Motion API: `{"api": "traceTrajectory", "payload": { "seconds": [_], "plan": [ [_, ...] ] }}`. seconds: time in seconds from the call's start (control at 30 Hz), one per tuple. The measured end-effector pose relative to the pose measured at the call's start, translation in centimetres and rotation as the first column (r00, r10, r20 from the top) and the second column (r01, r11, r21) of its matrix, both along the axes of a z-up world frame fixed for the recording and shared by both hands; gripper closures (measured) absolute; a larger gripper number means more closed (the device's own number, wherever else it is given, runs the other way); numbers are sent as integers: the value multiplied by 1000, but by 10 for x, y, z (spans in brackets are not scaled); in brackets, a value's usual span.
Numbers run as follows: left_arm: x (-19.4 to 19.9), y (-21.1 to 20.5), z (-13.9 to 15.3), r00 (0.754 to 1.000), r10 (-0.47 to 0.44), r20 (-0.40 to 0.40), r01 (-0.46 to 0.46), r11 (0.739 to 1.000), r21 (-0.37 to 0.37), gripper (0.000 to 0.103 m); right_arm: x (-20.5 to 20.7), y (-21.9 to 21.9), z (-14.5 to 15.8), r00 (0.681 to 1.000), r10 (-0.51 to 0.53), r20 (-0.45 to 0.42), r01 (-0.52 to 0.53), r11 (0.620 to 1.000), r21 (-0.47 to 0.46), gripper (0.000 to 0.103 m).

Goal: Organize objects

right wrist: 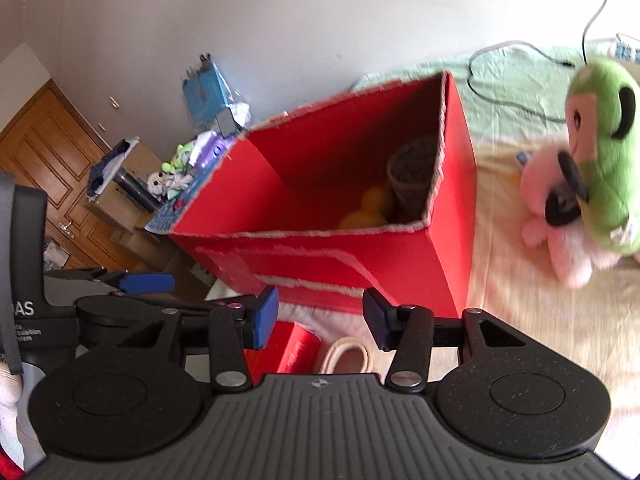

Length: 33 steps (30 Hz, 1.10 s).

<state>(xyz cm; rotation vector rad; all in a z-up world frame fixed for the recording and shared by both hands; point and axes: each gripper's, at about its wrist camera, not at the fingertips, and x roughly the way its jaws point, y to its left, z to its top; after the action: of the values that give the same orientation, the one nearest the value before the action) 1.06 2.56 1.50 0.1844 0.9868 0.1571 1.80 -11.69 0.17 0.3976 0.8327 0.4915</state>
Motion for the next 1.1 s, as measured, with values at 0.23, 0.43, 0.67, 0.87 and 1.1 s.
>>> {"api": "traceTrajectory", "payload": {
  "seconds": [0.23,0.43,0.67,0.87,1.1],
  "plan": [
    [5,-1,-12,999,-38,-38,38,999,-1,8,0,0,-13,998,-22,-61,21,1000,-15,52],
    [6,3,-21,995,-71,-71,70,997,-22,8,3,-1,-24,992,-41,-122,40,999,-13,52],
    [0,6,-32,985,-139,-104,131,988,-82,8,4,-1,-37,981,-55,-186,55,998,-6,52],
    [-4,20,-38,975,-180,-126,155,970,-187,7,5,-3,-43,972,-70,-225,71,997,-4,52],
    [-19,12,-37,951,-295,-96,271,941,-204,3,1,2,-50,963,-44,-265,45,999,-4,52]
  ]
}}
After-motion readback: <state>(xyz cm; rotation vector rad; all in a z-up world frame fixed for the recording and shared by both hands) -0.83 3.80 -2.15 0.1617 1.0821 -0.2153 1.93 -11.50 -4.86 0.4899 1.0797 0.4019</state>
